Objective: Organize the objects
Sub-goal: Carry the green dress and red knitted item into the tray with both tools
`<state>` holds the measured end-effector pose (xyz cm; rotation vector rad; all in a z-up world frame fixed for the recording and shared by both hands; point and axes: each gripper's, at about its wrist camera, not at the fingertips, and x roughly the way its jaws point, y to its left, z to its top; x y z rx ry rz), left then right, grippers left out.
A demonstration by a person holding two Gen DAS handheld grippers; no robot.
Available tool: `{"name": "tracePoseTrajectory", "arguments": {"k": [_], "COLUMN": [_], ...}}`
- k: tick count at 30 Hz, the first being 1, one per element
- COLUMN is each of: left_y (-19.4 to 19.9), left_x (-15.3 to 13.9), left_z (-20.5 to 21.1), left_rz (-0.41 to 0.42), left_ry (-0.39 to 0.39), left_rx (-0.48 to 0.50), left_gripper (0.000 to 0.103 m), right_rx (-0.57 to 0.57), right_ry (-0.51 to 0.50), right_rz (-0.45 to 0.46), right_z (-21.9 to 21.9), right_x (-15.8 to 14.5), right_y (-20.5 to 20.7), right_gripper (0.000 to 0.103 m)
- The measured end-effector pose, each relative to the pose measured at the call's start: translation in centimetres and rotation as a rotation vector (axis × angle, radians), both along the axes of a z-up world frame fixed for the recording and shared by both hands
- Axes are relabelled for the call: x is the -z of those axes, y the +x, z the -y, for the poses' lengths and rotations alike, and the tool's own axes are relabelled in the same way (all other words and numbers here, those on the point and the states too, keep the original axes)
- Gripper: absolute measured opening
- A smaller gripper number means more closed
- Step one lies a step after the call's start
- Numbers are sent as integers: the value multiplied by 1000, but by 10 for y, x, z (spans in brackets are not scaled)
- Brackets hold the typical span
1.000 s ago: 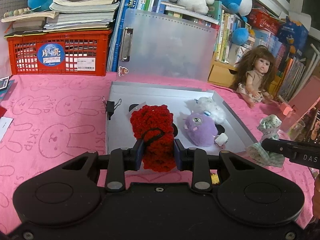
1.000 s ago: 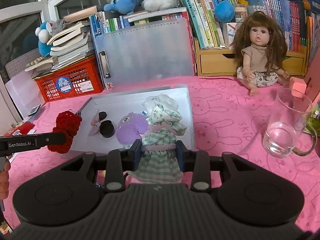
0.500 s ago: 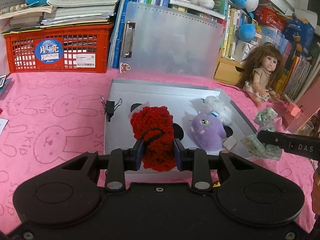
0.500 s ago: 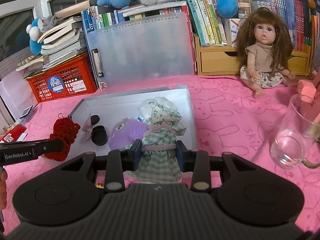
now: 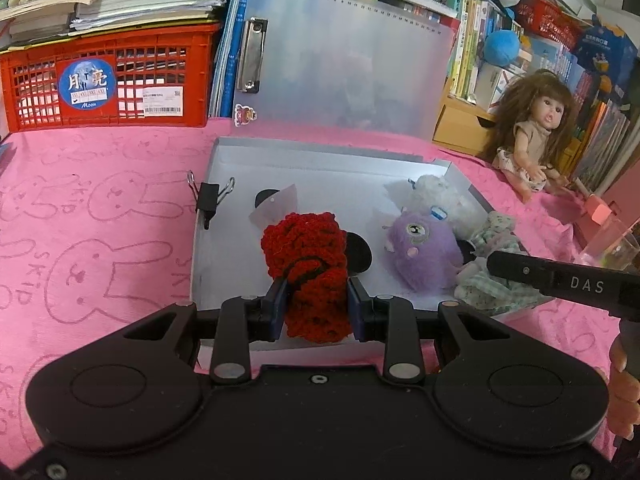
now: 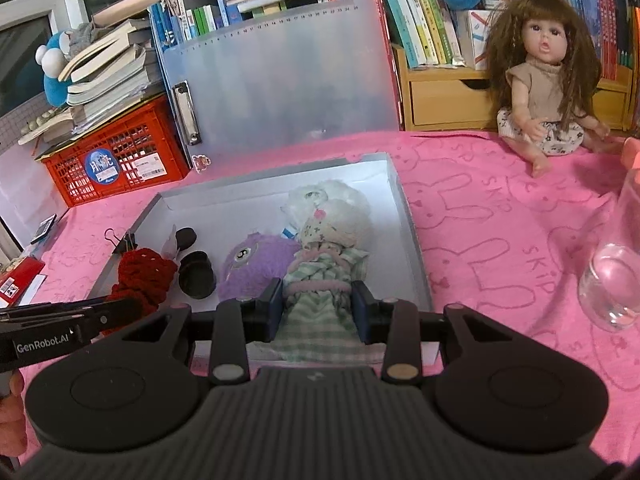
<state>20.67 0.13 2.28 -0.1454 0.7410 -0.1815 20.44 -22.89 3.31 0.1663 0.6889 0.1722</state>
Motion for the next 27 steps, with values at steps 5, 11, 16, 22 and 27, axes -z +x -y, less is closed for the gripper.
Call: {"name": "tracePoseTrajectory", "arguments": {"k": [5,11,16,22,27], "left_y": [5,13,20,33,43], "left_x": [5,6,7,8,8], "left_z": [3,7,8,6,6], "left_rz": [-6,-3,2,5,6], "left_ry": [3,9,11,13,27], "left_rx": [1,5,2,-14,-27], "left_gripper": [29,29,29,29,29], "right_rx": [1,-11,-21,-30,-31], "right_ry": [17,36,40,46,41], "right_rz": [-14,-24,-29,-37,-43], "right_z": [-1,0,-1,-5,-9], "right_x": [5,5,5,4,3], "right_y": [6,13,18,26,36], "right_gripper": [41,41,41,41,41]}}
